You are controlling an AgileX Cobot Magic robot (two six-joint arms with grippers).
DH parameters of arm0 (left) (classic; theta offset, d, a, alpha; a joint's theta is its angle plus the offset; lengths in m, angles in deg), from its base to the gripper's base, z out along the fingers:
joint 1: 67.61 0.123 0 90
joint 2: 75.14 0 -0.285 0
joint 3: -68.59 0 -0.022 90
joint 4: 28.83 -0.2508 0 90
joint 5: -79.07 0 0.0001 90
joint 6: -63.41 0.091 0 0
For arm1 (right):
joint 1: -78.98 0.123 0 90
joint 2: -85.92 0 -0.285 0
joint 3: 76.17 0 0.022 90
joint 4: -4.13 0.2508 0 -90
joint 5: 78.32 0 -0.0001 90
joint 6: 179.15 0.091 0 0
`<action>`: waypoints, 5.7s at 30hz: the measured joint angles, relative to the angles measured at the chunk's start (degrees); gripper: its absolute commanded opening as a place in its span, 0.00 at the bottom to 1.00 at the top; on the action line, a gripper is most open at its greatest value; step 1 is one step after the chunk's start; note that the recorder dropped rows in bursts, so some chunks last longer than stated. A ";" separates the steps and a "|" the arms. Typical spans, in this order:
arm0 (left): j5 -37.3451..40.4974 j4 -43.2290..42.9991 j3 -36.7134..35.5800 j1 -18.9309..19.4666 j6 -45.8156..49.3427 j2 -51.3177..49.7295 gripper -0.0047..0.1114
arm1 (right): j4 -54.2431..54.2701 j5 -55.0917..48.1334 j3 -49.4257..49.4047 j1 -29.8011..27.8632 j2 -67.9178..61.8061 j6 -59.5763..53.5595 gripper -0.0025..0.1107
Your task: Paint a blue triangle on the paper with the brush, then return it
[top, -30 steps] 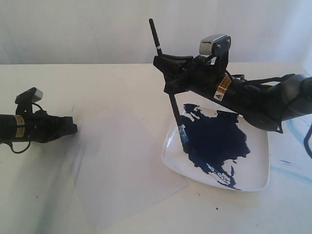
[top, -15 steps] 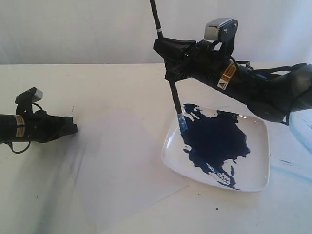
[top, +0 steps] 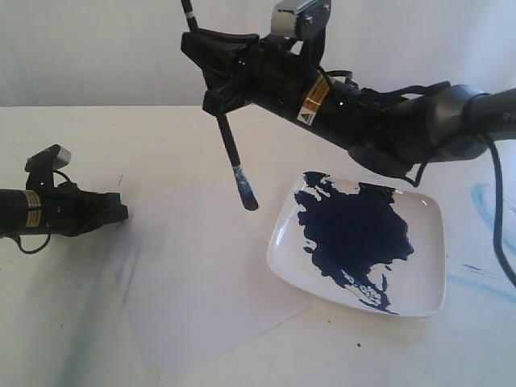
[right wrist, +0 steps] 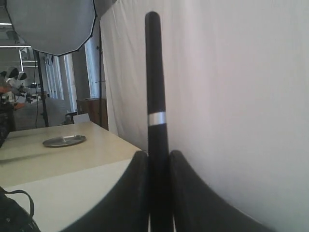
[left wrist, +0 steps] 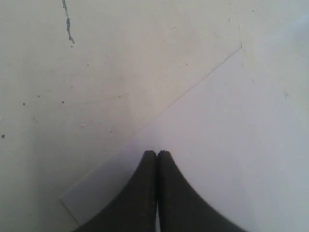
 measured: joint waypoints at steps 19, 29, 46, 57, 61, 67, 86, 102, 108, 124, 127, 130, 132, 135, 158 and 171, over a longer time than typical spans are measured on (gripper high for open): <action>0.00 0.00 0.00 0.00 0.00 0.00 0.04 | 10.59 -4.09 12.16 8.27 -10.46 4.22 0.02; 0.00 0.00 0.00 0.00 0.00 0.00 0.04 | 10.71 -3.89 17.76 11.02 -16.55 7.60 0.02; 0.00 0.00 0.00 0.00 0.00 0.00 0.04 | 3.50 -4.27 18.28 15.07 -19.43 11.58 0.02; 0.00 0.00 0.00 0.00 0.00 0.00 0.04 | 1.81 -5.16 18.28 15.53 -19.43 11.69 0.02; 0.00 0.00 0.00 0.00 0.00 0.00 0.04 | -0.31 -5.16 18.28 15.53 -19.43 12.15 0.02; 0.00 0.00 0.00 0.00 0.00 0.00 0.04 | -1.28 -5.28 18.28 15.53 -19.43 12.99 0.02; 0.00 0.00 0.00 0.00 0.00 0.00 0.04 | -1.35 -8.29 18.28 15.53 -19.43 11.39 0.02; 0.00 -0.23 0.00 0.00 0.00 0.00 0.04 | 0.14 -10.33 18.28 14.46 -19.43 9.27 0.02; 0.00 -0.34 0.00 0.00 0.00 0.00 0.04 | 1.98 -10.33 18.28 13.49 -19.43 8.48 0.02; 0.00 -0.44 0.00 0.00 0.00 0.00 0.04 | 7.79 -11.87 18.75 13.38 -19.43 3.11 0.02; 0.00 -0.44 0.00 0.00 0.00 0.00 0.04 | 7.78 -12.21 18.88 13.38 -19.43 3.01 0.02; 0.00 -0.44 0.00 0.00 0.00 0.00 0.04 | 7.78 -12.34 19.10 13.38 -19.43 2.89 0.02; 0.00 -0.44 0.00 0.00 0.00 0.00 0.04 | 7.78 -12.44 19.10 13.38 -19.43 2.89 0.02; 0.00 -0.44 0.00 0.00 0.00 0.00 0.04 | 7.78 -12.44 19.10 13.27 -19.43 2.89 0.02; 2.65 -0.89 0.12 -0.24 0.00 0.46 0.04 | 5.07 -11.24 19.10 10.23 -19.43 10.40 0.02; 2.65 -0.89 0.12 -0.24 0.00 0.46 0.04 | 0.83 -10.99 19.10 9.99 -19.43 13.94 0.02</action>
